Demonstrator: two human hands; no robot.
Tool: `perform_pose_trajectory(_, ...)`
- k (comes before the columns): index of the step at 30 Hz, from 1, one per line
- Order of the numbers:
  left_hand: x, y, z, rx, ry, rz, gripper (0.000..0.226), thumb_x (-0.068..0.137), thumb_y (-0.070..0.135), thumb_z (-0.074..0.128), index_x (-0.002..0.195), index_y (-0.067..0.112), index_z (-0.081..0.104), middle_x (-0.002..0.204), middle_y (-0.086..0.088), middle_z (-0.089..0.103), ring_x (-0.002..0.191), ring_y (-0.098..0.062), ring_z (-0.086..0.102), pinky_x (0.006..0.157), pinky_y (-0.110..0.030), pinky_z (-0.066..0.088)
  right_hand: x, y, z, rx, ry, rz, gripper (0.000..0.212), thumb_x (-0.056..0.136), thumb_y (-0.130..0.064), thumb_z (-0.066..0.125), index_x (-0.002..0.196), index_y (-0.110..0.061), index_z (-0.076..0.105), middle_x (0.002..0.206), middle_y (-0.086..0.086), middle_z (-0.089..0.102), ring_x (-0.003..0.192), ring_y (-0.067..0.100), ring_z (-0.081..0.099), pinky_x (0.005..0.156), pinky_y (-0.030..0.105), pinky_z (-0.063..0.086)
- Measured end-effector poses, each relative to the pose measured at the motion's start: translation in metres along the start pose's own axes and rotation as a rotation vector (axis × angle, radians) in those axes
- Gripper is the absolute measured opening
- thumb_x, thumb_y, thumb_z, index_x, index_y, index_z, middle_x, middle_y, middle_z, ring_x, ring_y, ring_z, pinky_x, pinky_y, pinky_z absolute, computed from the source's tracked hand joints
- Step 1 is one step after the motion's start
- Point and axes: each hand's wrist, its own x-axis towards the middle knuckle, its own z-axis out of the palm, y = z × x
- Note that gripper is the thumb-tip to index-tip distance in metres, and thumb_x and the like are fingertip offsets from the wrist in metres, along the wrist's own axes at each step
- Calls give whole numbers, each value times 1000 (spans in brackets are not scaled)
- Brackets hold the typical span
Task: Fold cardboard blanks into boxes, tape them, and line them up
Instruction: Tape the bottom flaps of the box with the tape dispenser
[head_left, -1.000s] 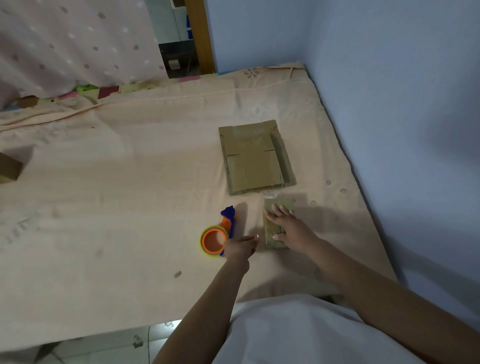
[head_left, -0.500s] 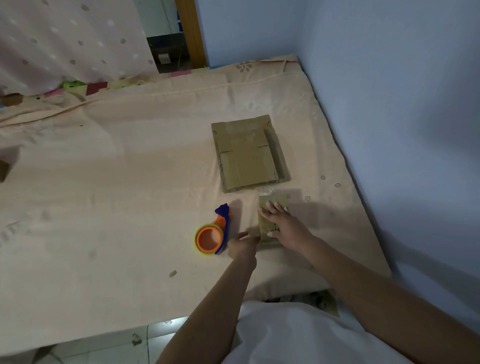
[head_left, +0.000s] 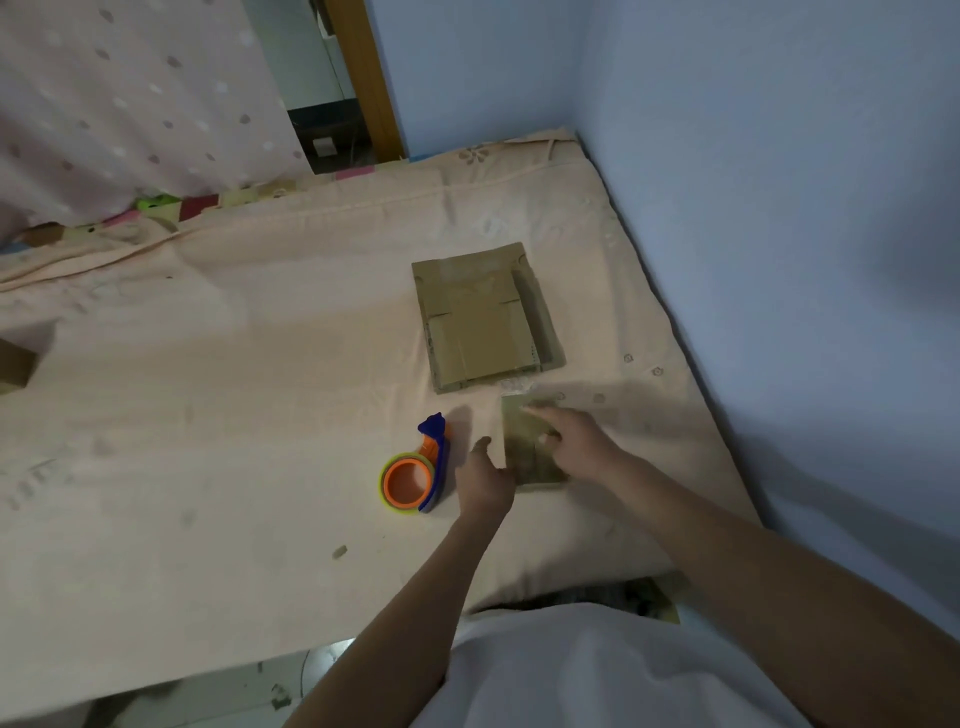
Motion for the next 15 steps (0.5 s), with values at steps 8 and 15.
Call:
perform_pose_trajectory(8,8,-21,-1,371,-69,315,38,95,5,51,123,24,68,94,-8,74,88,-26,69,79,-42,57,-39,38,-23,54,-131,-27,41,101,-7,52,141,-16,58,148,5,52,138,24,47,115,35,37)
perform_pose_trajectory(15,9,-22,-19,687,-168,580,61,98,1,54,151,29,39,100,-12,58,94,-25,57,87,-33,47,-36,53,-16,-51,-193,-125,54,98,-1,58,148,-17,48,160,3,32,143,23,39,114,39,41)
